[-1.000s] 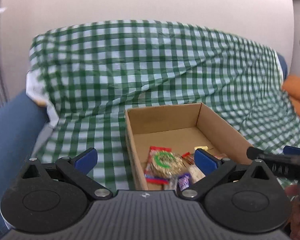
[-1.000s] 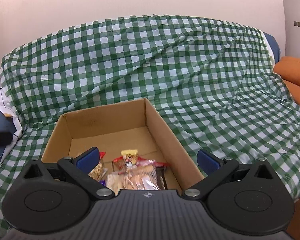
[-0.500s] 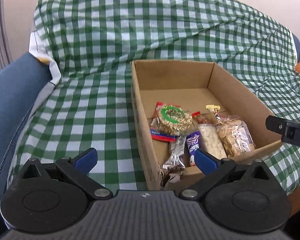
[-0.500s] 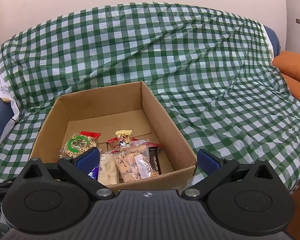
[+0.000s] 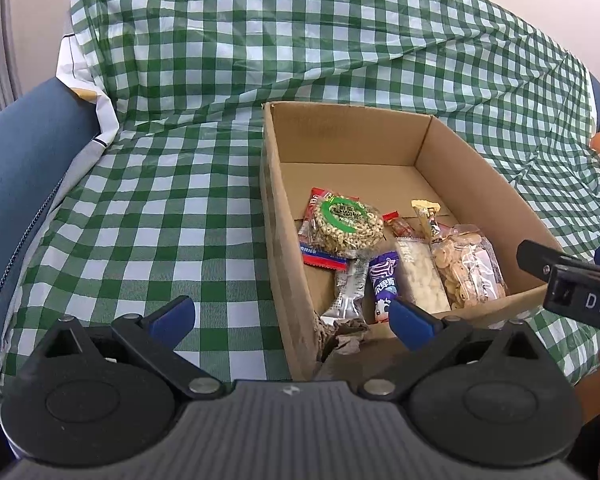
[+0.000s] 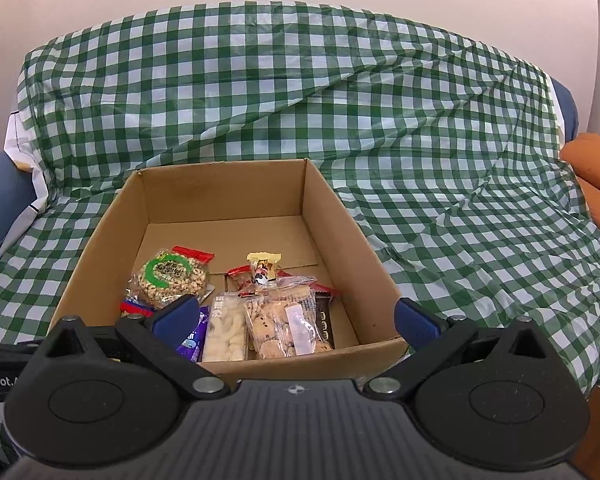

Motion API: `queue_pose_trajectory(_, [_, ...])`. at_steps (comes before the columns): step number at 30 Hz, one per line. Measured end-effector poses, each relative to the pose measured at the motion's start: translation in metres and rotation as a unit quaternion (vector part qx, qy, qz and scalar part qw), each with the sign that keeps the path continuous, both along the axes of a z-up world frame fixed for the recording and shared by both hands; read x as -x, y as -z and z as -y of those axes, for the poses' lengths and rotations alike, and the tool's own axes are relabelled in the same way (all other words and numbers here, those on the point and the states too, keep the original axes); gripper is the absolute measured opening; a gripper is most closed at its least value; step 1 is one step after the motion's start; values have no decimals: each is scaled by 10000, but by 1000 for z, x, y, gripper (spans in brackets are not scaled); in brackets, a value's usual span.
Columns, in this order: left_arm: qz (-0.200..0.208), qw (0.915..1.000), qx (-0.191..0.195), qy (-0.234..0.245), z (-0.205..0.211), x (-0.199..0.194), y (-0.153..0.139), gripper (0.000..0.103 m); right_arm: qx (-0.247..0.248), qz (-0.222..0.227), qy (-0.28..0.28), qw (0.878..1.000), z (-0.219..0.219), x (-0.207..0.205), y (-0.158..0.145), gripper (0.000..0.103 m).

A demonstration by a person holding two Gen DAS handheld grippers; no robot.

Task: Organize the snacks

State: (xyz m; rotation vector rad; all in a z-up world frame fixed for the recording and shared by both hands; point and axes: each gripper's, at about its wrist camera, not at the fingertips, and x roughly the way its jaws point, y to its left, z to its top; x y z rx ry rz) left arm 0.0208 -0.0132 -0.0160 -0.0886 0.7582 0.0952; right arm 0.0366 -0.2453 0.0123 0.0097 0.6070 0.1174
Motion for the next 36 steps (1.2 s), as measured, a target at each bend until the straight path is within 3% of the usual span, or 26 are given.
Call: queue_pose_trajectory(36, [35, 10000, 9, 9, 3, 1, 0, 103, 9, 55, -26, 10000, -1, 3, 0, 103])
